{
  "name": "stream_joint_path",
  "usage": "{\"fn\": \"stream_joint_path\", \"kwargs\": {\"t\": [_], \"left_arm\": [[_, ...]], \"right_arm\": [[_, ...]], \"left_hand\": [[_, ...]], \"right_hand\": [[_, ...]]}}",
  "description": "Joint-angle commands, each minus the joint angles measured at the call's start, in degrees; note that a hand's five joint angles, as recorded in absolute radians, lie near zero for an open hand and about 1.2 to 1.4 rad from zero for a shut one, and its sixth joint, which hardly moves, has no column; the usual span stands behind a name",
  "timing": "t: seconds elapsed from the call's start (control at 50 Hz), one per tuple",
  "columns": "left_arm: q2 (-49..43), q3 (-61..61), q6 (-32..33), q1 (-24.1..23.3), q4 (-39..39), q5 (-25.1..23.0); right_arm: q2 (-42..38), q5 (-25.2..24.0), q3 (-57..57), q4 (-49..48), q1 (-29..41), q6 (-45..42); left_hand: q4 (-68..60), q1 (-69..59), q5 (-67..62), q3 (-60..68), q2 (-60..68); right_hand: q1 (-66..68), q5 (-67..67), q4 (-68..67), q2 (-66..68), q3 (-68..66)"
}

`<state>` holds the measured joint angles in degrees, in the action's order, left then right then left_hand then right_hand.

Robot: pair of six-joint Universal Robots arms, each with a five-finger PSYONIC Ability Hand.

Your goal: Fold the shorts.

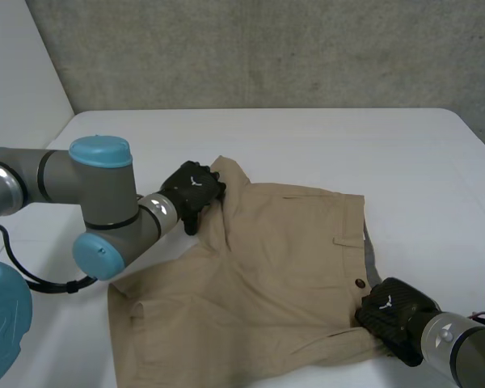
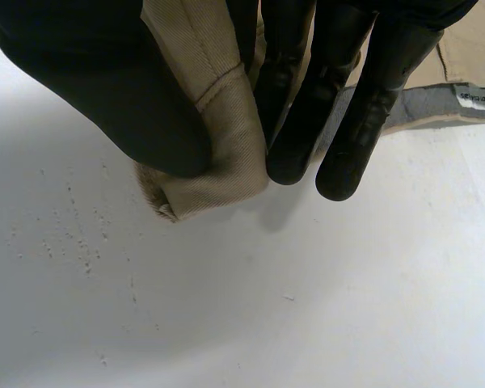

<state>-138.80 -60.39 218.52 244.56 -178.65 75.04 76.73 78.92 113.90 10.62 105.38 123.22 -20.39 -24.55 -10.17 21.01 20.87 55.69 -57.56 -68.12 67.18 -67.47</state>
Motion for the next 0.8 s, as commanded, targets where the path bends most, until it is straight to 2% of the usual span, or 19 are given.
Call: {"fn": "stream_joint_path", "kwargs": {"t": [0.02, 0.08, 0.16, 0.24, 0.26, 0.4, 0.42, 0.54, 0.66, 0.8], "left_arm": [[-0.1, 0.0, 0.2, 0.0, -1.9, 0.0], [-0.4, 0.2, 0.2, 0.1, -2.4, 0.1], [-0.9, 0.4, 0.2, 0.4, -3.0, 0.3], [-1.7, 0.6, 0.2, 0.7, -3.7, 0.5], [-1.9, 0.6, 0.2, 0.7, -4.0, 0.6], [-2.2, 0.4, 0.2, 0.9, -3.7, 0.8], [-2.0, 0.2, 0.2, 0.9, -3.6, 0.8], [-1.4, -0.7, 0.2, 0.8, -3.5, 3.4], [0.3, -4.8, 3.5, 1.4, -3.5, 10.7], [2.7, -10.4, 5.3, 1.5, -3.5, 16.2]], "right_arm": [[0.0, -0.5, 0.1, -0.1, -0.1, 0.0], [0.0, -0.5, 0.1, -0.1, -0.1, 0.0], [0.0, -0.6, 0.1, -0.1, 0.0, 0.0], [0.0, -0.6, 0.1, -0.1, 0.0, 0.0], [0.0, -0.5, 0.1, -0.1, 0.0, 0.0], [0.0, -0.6, 0.2, -0.1, 0.0, 0.0], [0.0, -0.6, 0.2, -0.1, 0.0, 0.0], [0.0, -0.6, 0.2, -0.3, 0.0, 0.0], [0.0, -0.6, 0.3, -0.9, 0.0, 0.0], [0.0, -0.5, 0.2, -1.2, 0.1, 0.1]], "left_hand": [[-0.1, 4.1, -0.3, -0.5, -0.4], [-2.6, 1.6, -2.8, 2.0, 2.1], [-13.2, -9.0, -13.4, 12.6, 12.7], [-32.0, -27.9, -32.2, 31.4, 31.5], [-40.7, -36.5, -40.9, 40.1, 40.2], [-53.1, -48.9, -53.3, 52.4, 52.6], [-59.1, -54.9, -59.3, 58.4, 58.6], [-59.6, -55.5, -59.8, 59.0, 59.1], [-59.6, -55.5, -59.8, 59.0, 59.1], [-59.6, -55.5, -59.8, 59.0, 59.1]], "right_hand": [[24.3, -12.4, -11.9, 12.8, -12.5], [24.3, -12.4, -11.9, 12.8, -12.5], [24.3, -12.4, -11.9, 12.8, -12.5], [24.3, -12.4, -11.9, 12.8, -12.5], [24.3, -12.4, -11.9, 12.8, -12.5], [24.3, -12.4, -11.9, 12.8, -12.5], [24.3, -12.4, -11.9, 12.8, -12.5], [24.3, -12.4, -11.9, 12.8, -12.5], [24.3, -12.4, -11.9, 12.8, -12.5], [24.3, -12.4, -11.9, 12.8, -12.5]]}}
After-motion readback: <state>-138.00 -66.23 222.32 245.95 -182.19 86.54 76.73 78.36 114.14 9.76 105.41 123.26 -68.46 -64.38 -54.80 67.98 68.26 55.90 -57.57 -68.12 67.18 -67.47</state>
